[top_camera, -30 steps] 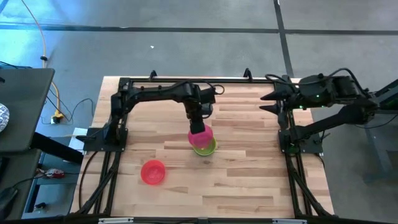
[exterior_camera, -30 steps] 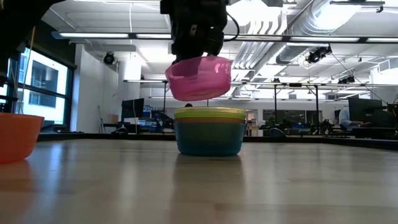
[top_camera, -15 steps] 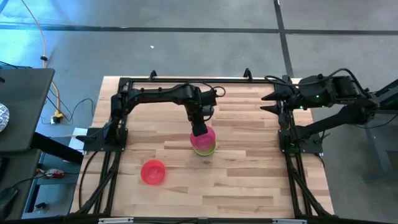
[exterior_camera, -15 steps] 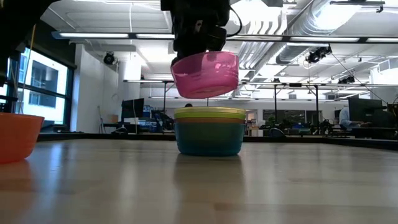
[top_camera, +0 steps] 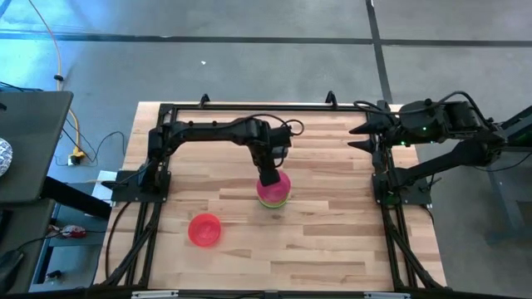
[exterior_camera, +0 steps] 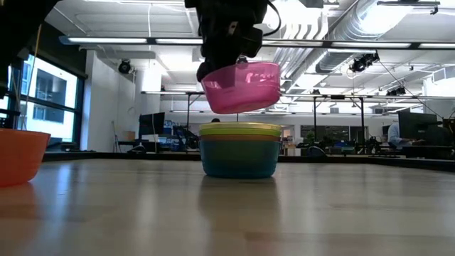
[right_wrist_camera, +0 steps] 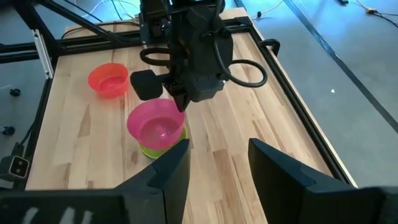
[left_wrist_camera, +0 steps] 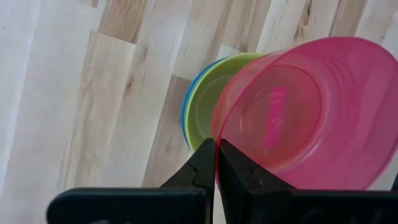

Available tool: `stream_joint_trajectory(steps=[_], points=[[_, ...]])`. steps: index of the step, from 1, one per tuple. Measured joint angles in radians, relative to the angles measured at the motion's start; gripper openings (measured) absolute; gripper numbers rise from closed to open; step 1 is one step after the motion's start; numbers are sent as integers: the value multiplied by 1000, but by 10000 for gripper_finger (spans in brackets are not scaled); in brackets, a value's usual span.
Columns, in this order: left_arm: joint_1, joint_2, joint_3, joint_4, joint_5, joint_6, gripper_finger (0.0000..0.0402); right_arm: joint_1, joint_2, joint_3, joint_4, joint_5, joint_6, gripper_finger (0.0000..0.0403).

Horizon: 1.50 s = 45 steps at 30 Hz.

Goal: Nest bowls inside each other
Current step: Stack the pink bowl on the yellow bowl

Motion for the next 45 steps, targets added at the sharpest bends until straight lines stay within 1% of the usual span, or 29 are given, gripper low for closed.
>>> stream_joint_trajectory(steps=[4, 10, 16, 19, 25, 37, 41, 45], points=[[-5, 1, 0, 6, -21, -8, 0, 0, 0, 0, 8, 0, 1, 155], [-16, 36, 0, 12, -23, -15, 0, 0, 1, 0, 8, 0, 9, 155], [-27, 74, -1, -25, -23, 1, 0, 0, 2, 0, 4, 0, 17, 155], [-30, 82, -1, -23, -42, 7, 0, 0, 2, 0, 4, 0, 17, 155], [-27, 89, -1, -35, -70, 12, 0, 0, 2, 0, 3, 0, 17, 155], [-9, 90, -1, -39, -85, 29, 2, 0, 1, 0, 0, 0, 17, 155], [-9, 90, -1, -37, -73, 41, 22, 0, 2, 0, 0, 0, 16, 155], [-12, 90, -1, -36, -53, 54, 66, 0, 2, 0, 0, -1, 16, 155]])
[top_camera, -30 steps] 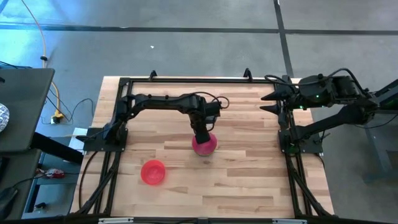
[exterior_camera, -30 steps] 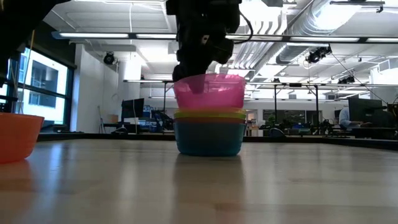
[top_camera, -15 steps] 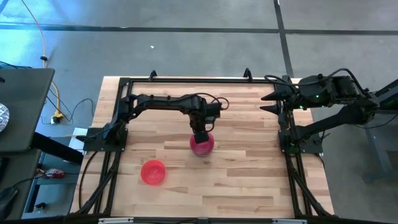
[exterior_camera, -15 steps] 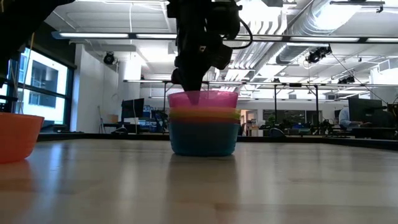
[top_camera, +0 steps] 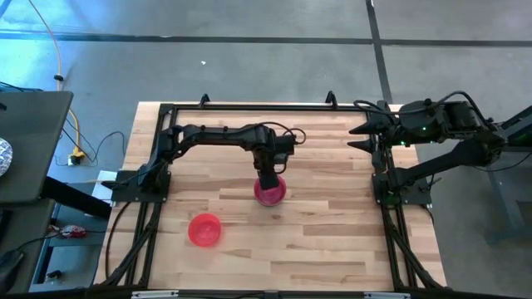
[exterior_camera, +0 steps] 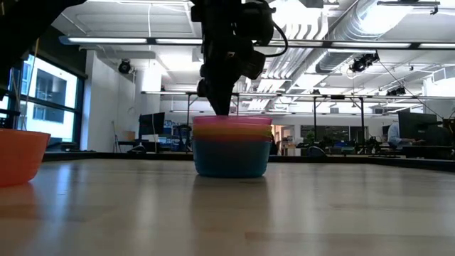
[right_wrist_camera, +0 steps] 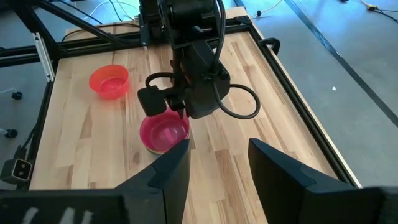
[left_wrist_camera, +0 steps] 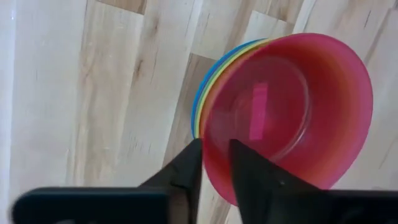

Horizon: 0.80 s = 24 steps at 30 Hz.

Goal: Nest bowls inside each other
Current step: Stack the pink bowl on the yellow bowl, then stack the orange bowl on the pink bowl

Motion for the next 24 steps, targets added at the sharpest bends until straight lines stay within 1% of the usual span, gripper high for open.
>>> stream_joint_trajectory(steps=[6, 10, 13, 16, 24], points=[[-5, 0, 0, 2, -34, 0, 143, 0, 0, 0, 0, 0, 0, 155], [-4, -1, 0, 1, -49, 0, 175, 0, 0, 0, 0, 0, 0, 155], [-4, -16, 0, -11, -50, 12, 186, 0, 0, 0, 0, 0, 0, 155], [-4, -41, 0, -42, -52, 46, 187, 0, 0, 0, -5, 0, 0, 155], [-25, -123, 0, -195, -61, 235, 188, 0, 0, 0, -15, 0, 0, 155]])
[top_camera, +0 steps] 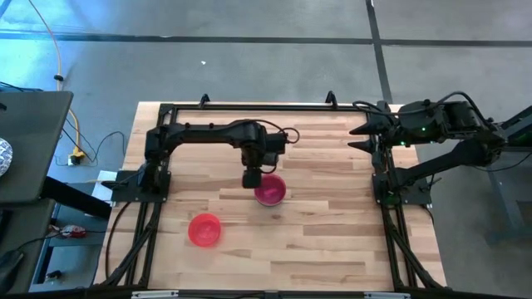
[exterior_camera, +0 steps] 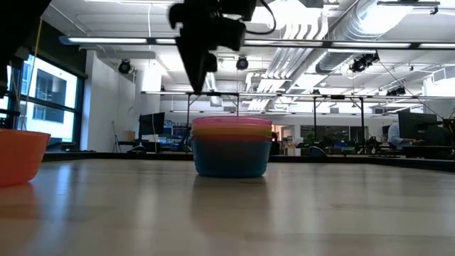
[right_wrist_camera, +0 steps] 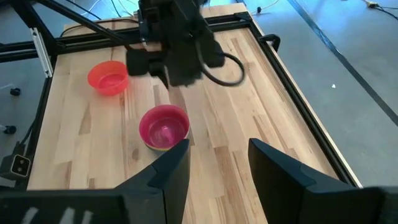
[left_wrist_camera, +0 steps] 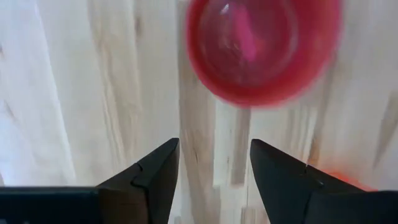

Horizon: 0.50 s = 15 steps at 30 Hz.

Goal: Nest bowls inside each other
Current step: Stack the orange bowl on the pink bowl

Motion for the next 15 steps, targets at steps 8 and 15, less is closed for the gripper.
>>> stream_joint_trajectory(steps=[8, 15], points=[[-53, -67, 0, -26, 1, 125, 188, 0, 0, 0, -5, 0, 0, 155], [-108, -81, 0, -71, 56, 191, 188, 0, 0, 0, -13, 0, 1, 155]])
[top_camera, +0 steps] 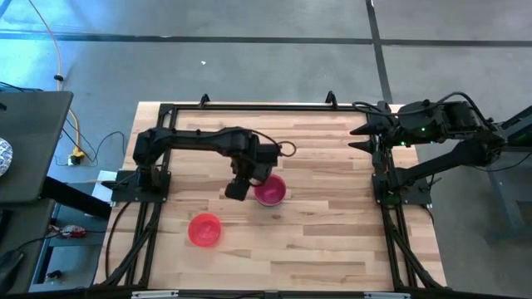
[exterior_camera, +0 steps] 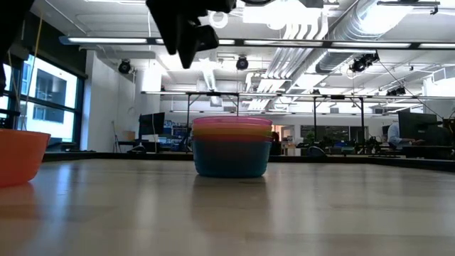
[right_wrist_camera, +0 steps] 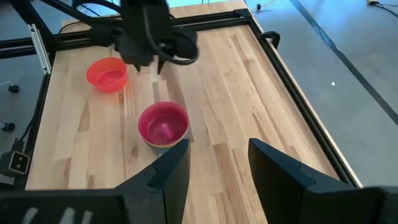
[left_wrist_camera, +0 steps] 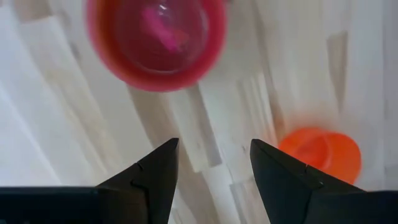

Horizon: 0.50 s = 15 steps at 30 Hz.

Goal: Nest bowls inside each other
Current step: Stack the orange bowl on the pink bowl

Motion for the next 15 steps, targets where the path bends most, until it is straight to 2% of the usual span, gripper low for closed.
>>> stream_joint_trajectory(steps=[5, 10, 15], points=[[-36, -1, -50, -27, 9, 22, 188, 0, 0, 0, 0, -11, 2, 155], [-74, 0, -169, -34, 28, 22, 188, 0, 0, 0, -3, -11, 3, 155], [-102, -17, -302, 44, 96, -15, 188, 0, 0, 0, -12, -11, 3, 155]])
